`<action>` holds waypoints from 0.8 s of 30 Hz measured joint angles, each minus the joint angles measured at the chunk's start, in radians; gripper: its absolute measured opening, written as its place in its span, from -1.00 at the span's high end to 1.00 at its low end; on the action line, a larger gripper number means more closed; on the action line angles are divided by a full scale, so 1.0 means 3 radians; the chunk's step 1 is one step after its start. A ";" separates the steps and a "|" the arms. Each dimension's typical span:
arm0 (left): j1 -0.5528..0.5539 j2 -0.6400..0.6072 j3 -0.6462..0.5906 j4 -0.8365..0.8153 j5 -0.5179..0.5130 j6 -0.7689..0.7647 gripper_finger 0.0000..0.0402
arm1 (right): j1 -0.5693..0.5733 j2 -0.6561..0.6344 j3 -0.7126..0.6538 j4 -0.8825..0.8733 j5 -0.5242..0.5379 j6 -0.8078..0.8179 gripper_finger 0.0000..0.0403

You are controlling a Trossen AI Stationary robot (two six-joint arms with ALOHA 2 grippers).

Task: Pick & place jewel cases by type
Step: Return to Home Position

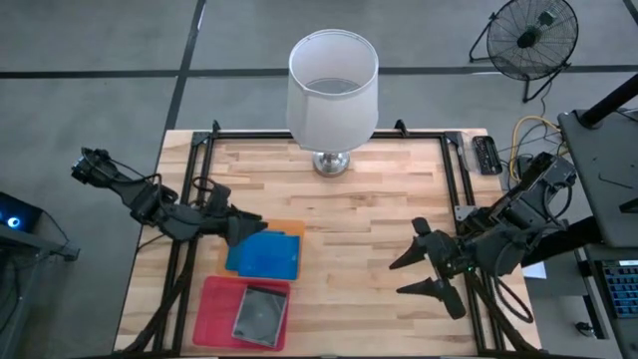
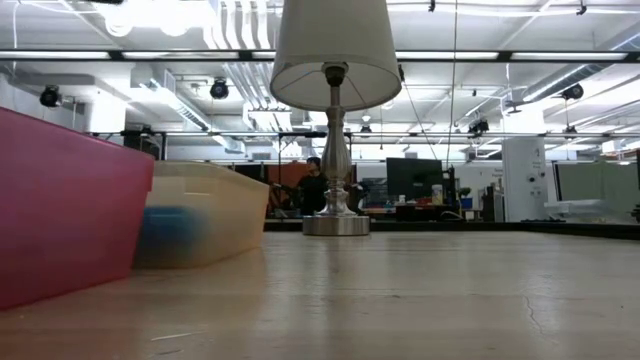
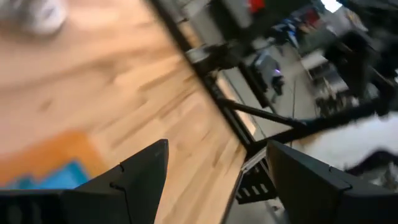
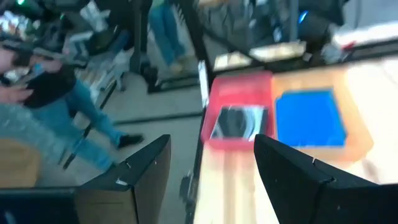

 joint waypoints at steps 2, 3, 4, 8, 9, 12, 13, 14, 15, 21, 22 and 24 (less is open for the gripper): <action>-0.0027 0.0039 0.0091 0.0147 -0.0001 0.0478 -0.27 | 0.0028 -0.0005 0.0000 0.0127 0.0169 -0.0051 -0.11; -0.0048 0.0045 0.0119 0.0221 0.0018 0.0688 -0.27 | 0.0025 -0.0018 0.0000 0.0189 0.0179 -0.0074 -0.11; -0.0067 0.0044 0.0139 0.0288 0.0034 0.0873 -0.27 | 0.0026 -0.0030 -0.0004 0.0268 0.0142 -0.0133 -0.11; -0.0132 0.0019 0.0155 0.0459 0.0205 0.1515 -0.27 | 0.0029 -0.0099 -0.0036 0.0582 -0.0104 -0.0506 -0.11; -0.0153 0.0009 0.0155 0.0461 0.0251 0.1643 -0.27 | 0.0041 -0.0113 -0.0059 0.0650 -0.0139 -0.0604 -0.11; -0.0239 -0.0015 0.0134 0.0472 0.0410 0.2136 -0.27 | 0.0084 -0.0199 -0.0224 0.0917 -0.0159 -0.0845 -0.11; -0.0272 -0.0036 0.0105 0.0498 0.0463 0.2316 -0.27 | 0.0085 -0.0245 -0.0323 0.1076 -0.0160 -0.0907 -0.11; -0.0307 -0.0058 0.0070 0.0530 0.0475 0.2454 -0.27 | 0.0085 -0.0294 -0.0439 0.1260 -0.0160 -0.0965 -0.11; -0.0336 -0.0093 0.0024 0.0589 0.0486 0.2546 -0.27 | 0.0082 -0.0353 -0.0570 0.1452 -0.0159 -0.1030 -0.11; -0.0407 -0.0474 -0.0452 0.0943 0.0469 0.2694 -0.27 | 0.0068 -0.0705 -0.1557 0.2552 -0.0148 -0.1208 -0.11; -0.0424 -0.0553 -0.0562 0.1024 0.0469 0.2719 -0.27 | 0.0068 -0.0762 -0.1703 0.2699 -0.0150 -0.1212 -0.11; -0.0460 -0.0722 -0.0812 0.1287 0.0473 0.2811 -0.27 | 0.0068 -0.0853 -0.1979 0.2994 -0.0145 -0.1225 -0.11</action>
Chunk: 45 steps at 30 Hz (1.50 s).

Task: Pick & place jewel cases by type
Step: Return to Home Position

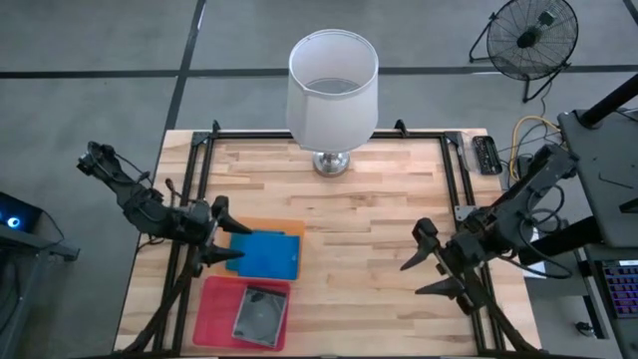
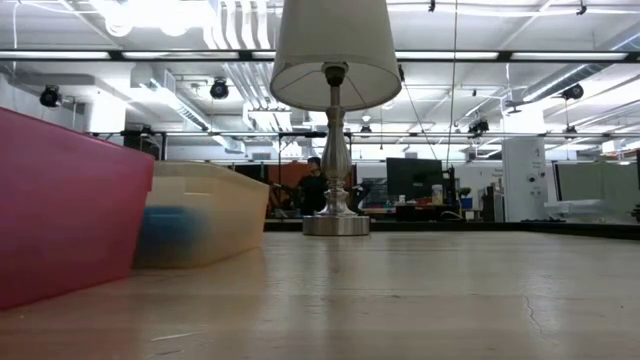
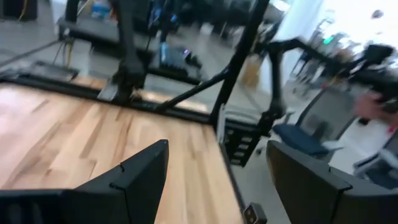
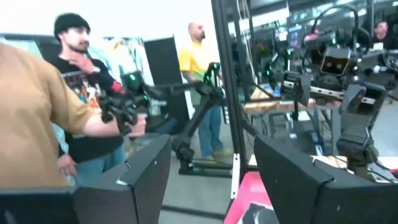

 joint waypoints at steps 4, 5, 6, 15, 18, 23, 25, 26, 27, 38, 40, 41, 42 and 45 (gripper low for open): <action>-0.0054 -0.0373 -0.0553 0.0577 0.0033 0.0193 -0.27 | 0.0000 -0.0089 -0.0478 0.0608 0.0233 -0.0193 -0.11; -0.0054 -0.0475 -0.0695 0.0664 0.0033 0.0213 -0.27 | 0.0000 -0.0119 -0.0583 0.0732 0.0319 -0.0259 -0.11; -0.0054 -0.0580 -0.0831 0.0753 0.0024 0.0213 -0.27 | 0.0000 -0.0147 -0.0681 0.0812 0.0412 -0.0311 -0.11; -0.0044 -0.1652 -0.1748 0.0977 -0.0456 -0.0842 -0.27 | -0.0004 -0.0246 -0.1254 0.1051 0.1014 0.0170 -0.11; -0.0039 -0.1960 -0.1954 0.1006 -0.0471 -0.0881 -0.27 | 0.0003 -0.0239 -0.1353 0.1289 0.0837 0.0012 -0.11; -0.0039 -0.2242 -0.2049 0.1127 -0.0308 -0.0064 -0.27 | -0.0004 -0.0237 -0.1613 0.1952 0.0676 -0.0332 -0.11; -0.0041 -0.2288 -0.2082 0.1055 -0.0301 0.0155 -0.27 | 0.0001 -0.0237 -0.1739 0.2284 0.0533 -0.0493 -0.11; -0.0041 -0.2294 -0.2083 0.1067 -0.0295 0.0258 -0.27 | 0.0001 -0.0238 -0.1803 0.2422 0.0481 -0.0558 -0.11; -0.0041 -0.2301 -0.2086 0.1064 -0.0298 0.0364 -0.27 | 0.0001 -0.0239 -0.1875 0.2527 0.0474 -0.0608 -0.11; -0.0037 -0.2301 -0.2336 0.1011 -0.0419 0.0699 -0.27 | -0.0152 -0.0237 -0.2567 0.3175 0.0526 -0.0601 -0.11; -0.0037 -0.2312 -0.2404 0.1016 -0.0418 0.0673 -0.27 | -0.0222 -0.0237 -0.2654 0.3219 0.0523 -0.0581 -0.11; -0.0037 -0.2315 -0.2436 0.1007 -0.0419 0.0665 -0.27 | -0.0261 -0.0237 -0.2685 0.3239 0.0524 -0.0566 -0.11; -0.0037 -0.2315 -0.2467 0.1007 -0.0418 0.0660 -0.27 | -0.0297 -0.0237 -0.2716 0.3261 0.0526 -0.0549 -0.11; -0.0037 -0.2315 -0.2520 0.1029 -0.0419 0.0635 -0.27 | -0.0396 -0.0237 -0.2807 0.3304 0.0525 -0.0541 -0.11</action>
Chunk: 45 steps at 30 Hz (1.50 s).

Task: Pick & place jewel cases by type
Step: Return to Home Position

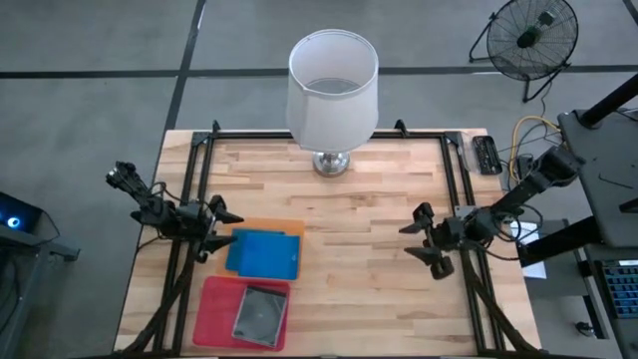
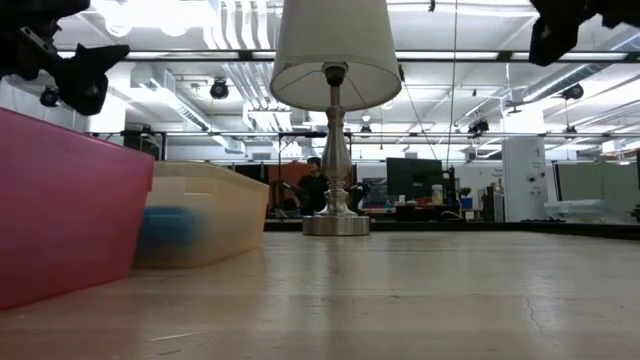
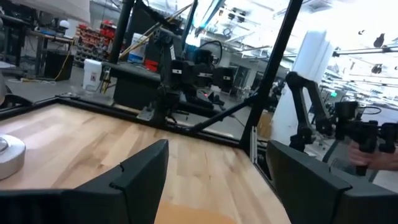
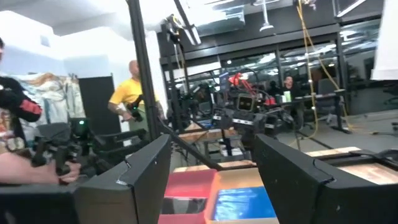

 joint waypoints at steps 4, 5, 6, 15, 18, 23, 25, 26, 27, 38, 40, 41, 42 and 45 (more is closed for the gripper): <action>0.0001 0.0000 -0.0062 -0.0049 -0.0038 -0.0011 -0.27 | -0.0104 0.0000 -0.0130 0.0088 -0.0004 -0.0005 -0.11; 0.0001 0.0000 -0.0061 -0.0078 -0.0060 -0.0039 -0.27 | -0.0127 0.0001 -0.0172 0.0120 -0.0004 0.0011 -0.11; 0.0001 0.0000 -0.0062 -0.0120 -0.0079 -0.0053 -0.27 | -0.0146 0.0000 -0.0212 0.0162 -0.0003 0.0034 -0.11; 0.0003 0.0000 -0.0063 -0.0174 -0.0087 -0.0036 -0.27 | -0.0182 0.0001 -0.0291 0.0056 -0.0013 0.0008 -0.11; 0.0003 0.0000 -0.0065 -0.0174 -0.0087 -0.0016 -0.27 | -0.0182 -0.0022 -0.0291 0.0036 0.0023 0.0036 -0.11; 0.0003 0.0000 -0.0066 -0.0199 -0.0156 0.0023 -0.27 | -0.0182 -0.0426 -0.0289 -0.0205 0.0226 -0.0125 -0.11; 0.0003 0.0000 -0.0066 -0.0212 -0.0248 0.0023 -0.27 | -0.0182 -0.0710 -0.0289 -0.0518 0.0281 -0.0122 -0.11; 0.0003 0.0000 -0.0066 -0.0227 -0.0300 0.0024 -0.27 | -0.0182 -0.0872 -0.0289 -0.0732 0.0308 -0.0081 -0.11; 0.0003 0.0000 -0.0066 -0.0235 -0.0351 0.0023 -0.27 | -0.0182 -0.1044 -0.0288 -0.0987 0.0320 -0.0009 -0.11; 0.0005 0.0000 -0.0068 -0.0290 -0.0688 -0.0074 -0.27 | -0.0182 -0.3037 -0.0288 -0.3254 0.0497 0.0351 -0.11; 0.0005 0.0000 -0.0068 -0.0303 -0.0689 -0.0074 -0.27 | -0.0182 -0.3219 -0.0284 -0.3553 0.0625 0.0406 -0.11; 0.0005 0.0000 -0.0070 -0.0303 -0.0690 -0.0074 -0.27 | -0.0186 -0.3183 -0.0280 -0.3548 0.0695 0.0432 -0.11; 0.0005 0.0000 -0.0070 -0.0305 -0.0690 -0.0072 -0.27 | -0.0185 -0.3180 -0.0284 -0.3616 0.0742 0.0480 -0.11; 0.0007 0.0039 -0.0070 -0.0312 -0.0722 -0.0047 -0.27 | -0.0216 -0.3189 -0.0285 -0.3814 0.0796 0.0716 -0.11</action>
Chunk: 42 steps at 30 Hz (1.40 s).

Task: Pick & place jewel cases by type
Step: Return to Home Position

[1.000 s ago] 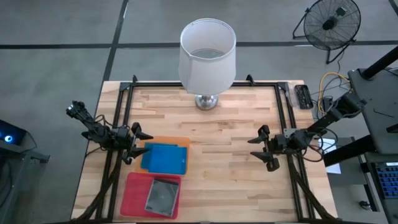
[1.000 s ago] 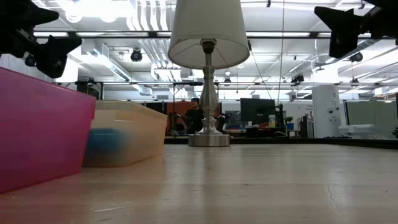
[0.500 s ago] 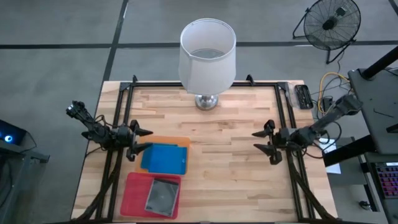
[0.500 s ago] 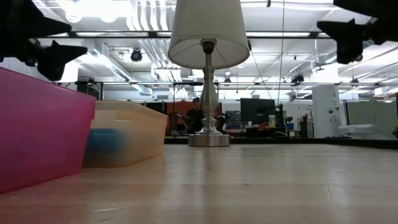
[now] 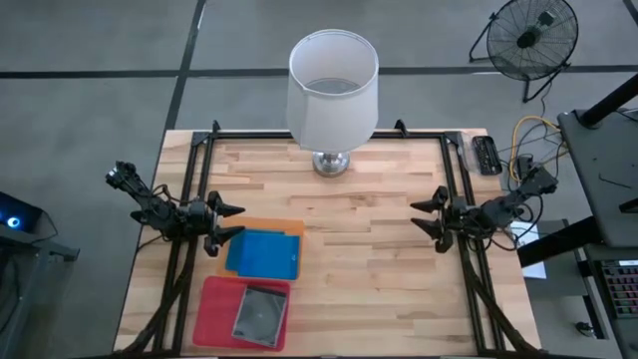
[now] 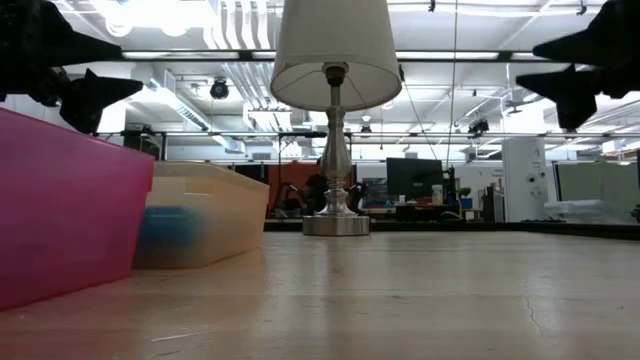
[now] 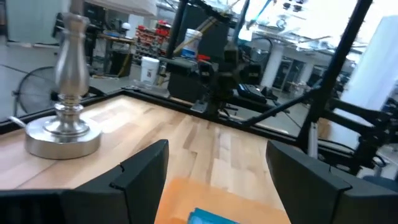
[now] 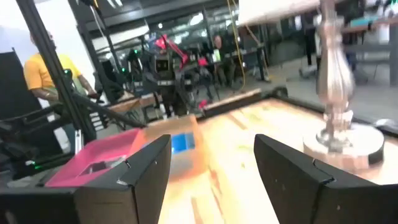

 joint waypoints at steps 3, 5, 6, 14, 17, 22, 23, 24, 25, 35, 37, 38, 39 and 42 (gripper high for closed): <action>0.0008 0.0056 -0.0003 -0.0014 -0.0159 -0.0025 -0.27 | -0.0005 -0.0009 0.0000 -0.0111 0.0000 0.0119 -0.11; 0.0016 0.0081 -0.0004 -0.0022 -0.0236 -0.0050 -0.27 | -0.0006 -0.0003 0.0000 -0.0112 0.0001 0.0117 -0.11; 0.0016 0.0094 -0.0003 -0.0025 -0.0245 -0.0055 -0.27 | -0.0008 -0.0002 0.0000 -0.0115 0.0019 0.0101 -0.11; 0.0016 0.0221 -0.0003 -0.0029 -0.0246 -0.0090 -0.27 | -0.0009 0.0038 0.0000 -0.0124 0.0164 0.0039 -0.11; 0.0016 0.0238 -0.0003 -0.0029 -0.0244 -0.0091 -0.27 | -0.0009 0.0077 0.0000 -0.0125 0.0163 0.0107 -0.11; 0.0016 0.0237 -0.0003 -0.0017 -0.0241 -0.0092 -0.27 | -0.0009 0.0131 0.0000 -0.0124 0.0161 0.0096 -0.11; 0.0016 0.0237 -0.0003 -0.0016 -0.0241 -0.0092 -0.27 | -0.0009 0.0135 0.0000 -0.0124 0.0161 0.0105 -0.11; 0.0016 0.0237 -0.0003 -0.0016 -0.0240 -0.0092 -0.27 | -0.0008 0.0135 0.0000 -0.0125 0.0161 0.0111 -0.11; 0.0016 0.0237 -0.0003 -0.0015 -0.0239 -0.0094 -0.27 | -0.0008 0.0135 0.0000 -0.0125 0.0161 0.0111 -0.11; 0.0016 0.0237 -0.0001 -0.0008 -0.0238 -0.0096 -0.27 | -0.0008 0.0134 0.0000 -0.0124 0.0158 0.0117 -0.11; 0.0016 0.0237 -0.0003 -0.0006 -0.0238 -0.0096 -0.27 | -0.0009 0.0134 0.0000 -0.0124 0.0156 0.0109 -0.11; 0.0016 0.0237 -0.0003 -0.0006 -0.0238 -0.0096 -0.27 | -0.0009 0.0134 0.0000 -0.0124 0.0155 0.0110 -0.11; 0.0016 0.0237 -0.0003 -0.0006 -0.0238 -0.0096 -0.27 | -0.0009 0.0134 0.0000 -0.0124 0.0156 0.0117 -0.11; 0.0016 0.0237 -0.0003 -0.0006 -0.0238 -0.0096 -0.27 | -0.0009 0.0134 0.0000 -0.0124 0.0155 0.0108 -0.11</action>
